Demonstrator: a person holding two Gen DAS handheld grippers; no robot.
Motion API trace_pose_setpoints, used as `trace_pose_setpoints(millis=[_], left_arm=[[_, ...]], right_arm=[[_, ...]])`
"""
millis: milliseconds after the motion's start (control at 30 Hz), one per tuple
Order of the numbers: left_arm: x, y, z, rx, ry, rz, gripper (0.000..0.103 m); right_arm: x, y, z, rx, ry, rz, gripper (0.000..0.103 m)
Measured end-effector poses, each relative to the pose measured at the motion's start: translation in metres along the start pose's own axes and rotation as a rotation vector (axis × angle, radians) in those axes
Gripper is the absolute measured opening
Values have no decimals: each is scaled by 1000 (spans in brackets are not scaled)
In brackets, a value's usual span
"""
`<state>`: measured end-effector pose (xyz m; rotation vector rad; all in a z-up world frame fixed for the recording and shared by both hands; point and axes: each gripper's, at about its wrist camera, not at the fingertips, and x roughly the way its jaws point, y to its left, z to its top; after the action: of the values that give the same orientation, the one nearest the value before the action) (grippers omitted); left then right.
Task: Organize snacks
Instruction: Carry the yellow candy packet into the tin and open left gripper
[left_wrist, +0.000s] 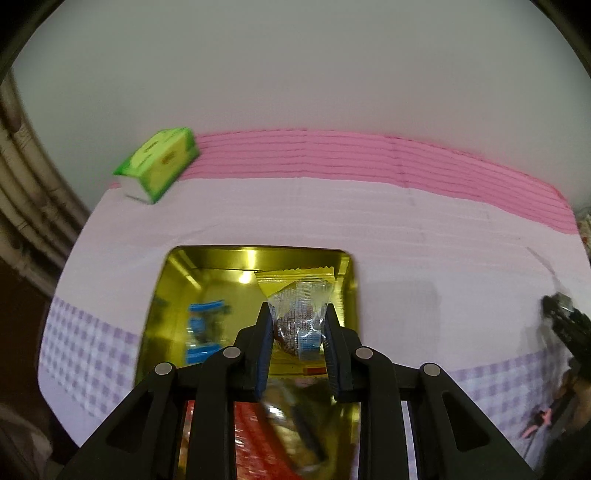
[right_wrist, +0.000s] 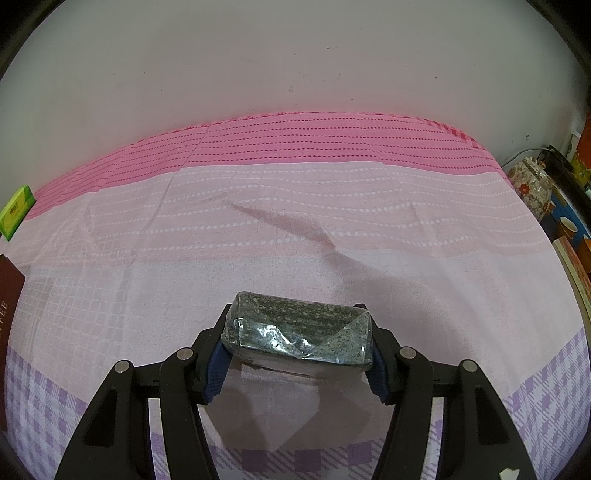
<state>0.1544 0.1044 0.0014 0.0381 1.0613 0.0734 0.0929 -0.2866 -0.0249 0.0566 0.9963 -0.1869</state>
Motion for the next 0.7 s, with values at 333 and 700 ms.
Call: trace_pose_setpoints(millis=[333, 700], left_arm=[[27, 31, -1, -52, 41, 50, 26], [48, 38, -7, -52, 80, 70, 26]], right_arm=[[0, 0, 0, -1, 0, 0, 59], [0, -1, 0, -2, -1, -1, 59]])
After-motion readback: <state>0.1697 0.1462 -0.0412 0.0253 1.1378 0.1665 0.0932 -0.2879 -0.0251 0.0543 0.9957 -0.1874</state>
